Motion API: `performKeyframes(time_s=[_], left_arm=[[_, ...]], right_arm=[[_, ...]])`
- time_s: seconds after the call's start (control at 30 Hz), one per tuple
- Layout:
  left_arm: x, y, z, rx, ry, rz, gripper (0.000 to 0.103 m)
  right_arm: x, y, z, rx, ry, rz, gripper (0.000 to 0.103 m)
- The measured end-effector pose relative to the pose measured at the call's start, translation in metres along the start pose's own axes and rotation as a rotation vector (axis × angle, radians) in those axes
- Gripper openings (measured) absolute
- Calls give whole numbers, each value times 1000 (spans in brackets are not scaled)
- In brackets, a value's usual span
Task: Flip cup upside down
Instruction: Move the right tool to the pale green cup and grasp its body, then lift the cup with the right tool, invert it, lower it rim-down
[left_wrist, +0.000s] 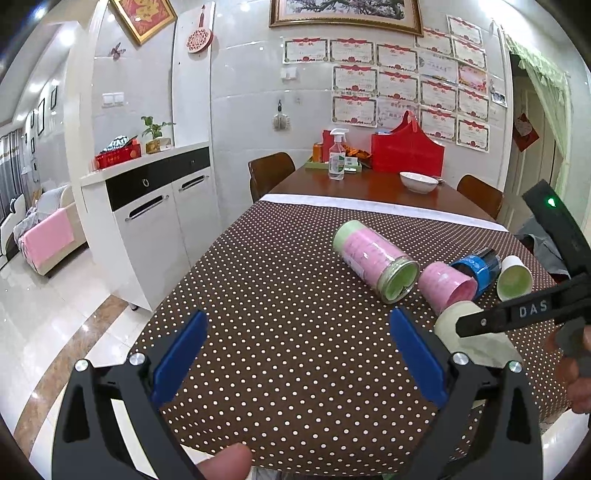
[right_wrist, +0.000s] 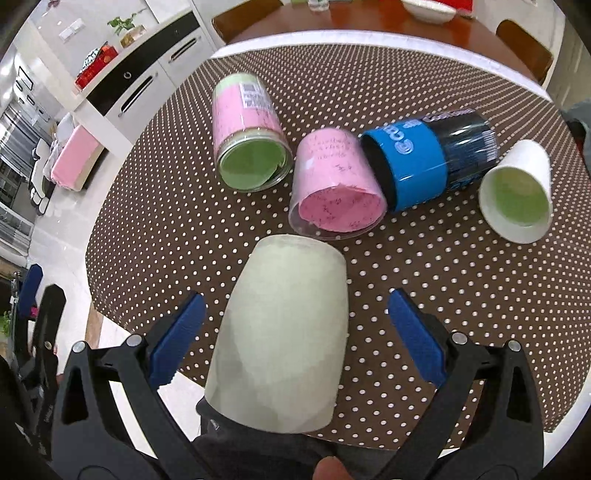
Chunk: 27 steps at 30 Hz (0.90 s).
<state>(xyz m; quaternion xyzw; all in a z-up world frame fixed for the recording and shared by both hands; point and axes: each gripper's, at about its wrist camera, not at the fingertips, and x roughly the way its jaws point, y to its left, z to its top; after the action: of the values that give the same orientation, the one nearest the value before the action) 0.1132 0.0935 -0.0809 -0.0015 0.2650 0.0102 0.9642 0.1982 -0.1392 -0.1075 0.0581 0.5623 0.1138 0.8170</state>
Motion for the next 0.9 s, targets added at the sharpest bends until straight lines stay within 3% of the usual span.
performKeyframes(time_s=[0.1,0.2,0.5,0.7,0.9], left_arm=[[1,1,-2,-2,5,-5,97],[1,2,-3,-10,7,-11,97],[1,3,-4,-19,9,-13,97],[3,5,-5,-22,19,-8,97],[5,5,-6,-21,25,-5,97]], right_arm=[[6,2,5,-6,49,15,97],[12,4,9,-30,79,-26,97],[24,5,18,-31,150,-33,88],[34,11,24,-39,180,-30,76],[30,16,27,-55,154,-23,75]])
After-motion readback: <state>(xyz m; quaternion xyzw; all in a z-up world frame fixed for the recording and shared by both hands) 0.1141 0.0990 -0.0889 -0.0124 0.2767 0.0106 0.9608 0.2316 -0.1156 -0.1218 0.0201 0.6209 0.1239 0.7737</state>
